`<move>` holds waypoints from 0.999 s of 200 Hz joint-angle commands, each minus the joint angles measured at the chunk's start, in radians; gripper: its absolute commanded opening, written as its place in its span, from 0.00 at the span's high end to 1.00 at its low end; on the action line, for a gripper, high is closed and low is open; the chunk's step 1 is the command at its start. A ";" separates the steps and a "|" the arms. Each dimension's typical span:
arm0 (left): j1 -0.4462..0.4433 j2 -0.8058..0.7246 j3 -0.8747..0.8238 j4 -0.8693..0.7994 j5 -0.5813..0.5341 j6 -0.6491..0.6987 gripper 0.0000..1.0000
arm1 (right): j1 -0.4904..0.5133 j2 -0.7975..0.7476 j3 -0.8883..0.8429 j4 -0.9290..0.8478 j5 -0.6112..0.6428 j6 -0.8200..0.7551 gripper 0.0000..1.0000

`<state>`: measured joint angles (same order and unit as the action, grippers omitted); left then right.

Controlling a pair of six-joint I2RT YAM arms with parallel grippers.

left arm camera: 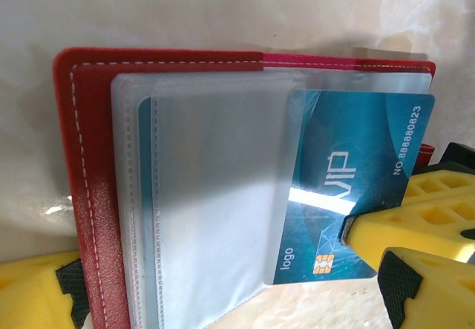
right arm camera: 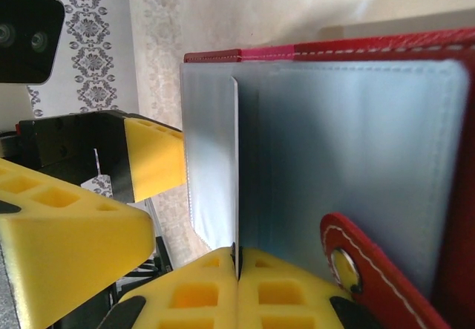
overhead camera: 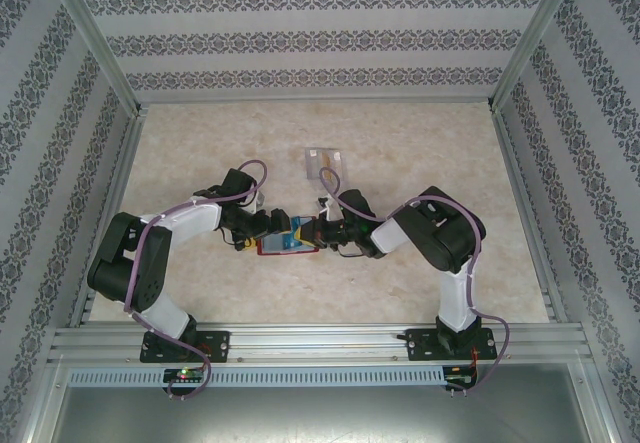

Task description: Put the credit cards into the card holder

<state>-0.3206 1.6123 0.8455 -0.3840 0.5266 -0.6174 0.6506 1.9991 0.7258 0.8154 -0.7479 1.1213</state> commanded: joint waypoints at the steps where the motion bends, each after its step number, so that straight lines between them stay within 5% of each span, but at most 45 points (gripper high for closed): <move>1: -0.004 0.059 -0.048 0.088 -0.005 -0.002 0.00 | 0.016 0.038 0.001 0.034 0.024 0.017 1.00; 158: 0.005 0.055 -0.063 0.128 0.021 -0.032 0.01 | 0.097 0.095 0.035 0.142 0.103 0.139 1.00; 200: 0.070 -0.003 -0.097 0.143 0.046 -0.059 0.01 | 0.093 -0.009 0.000 -0.060 0.192 0.016 0.85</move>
<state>-0.2787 1.5883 0.8021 -0.3237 0.5812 -0.6636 0.7292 2.0537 0.7414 0.9375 -0.6426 1.2411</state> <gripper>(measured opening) 0.994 0.105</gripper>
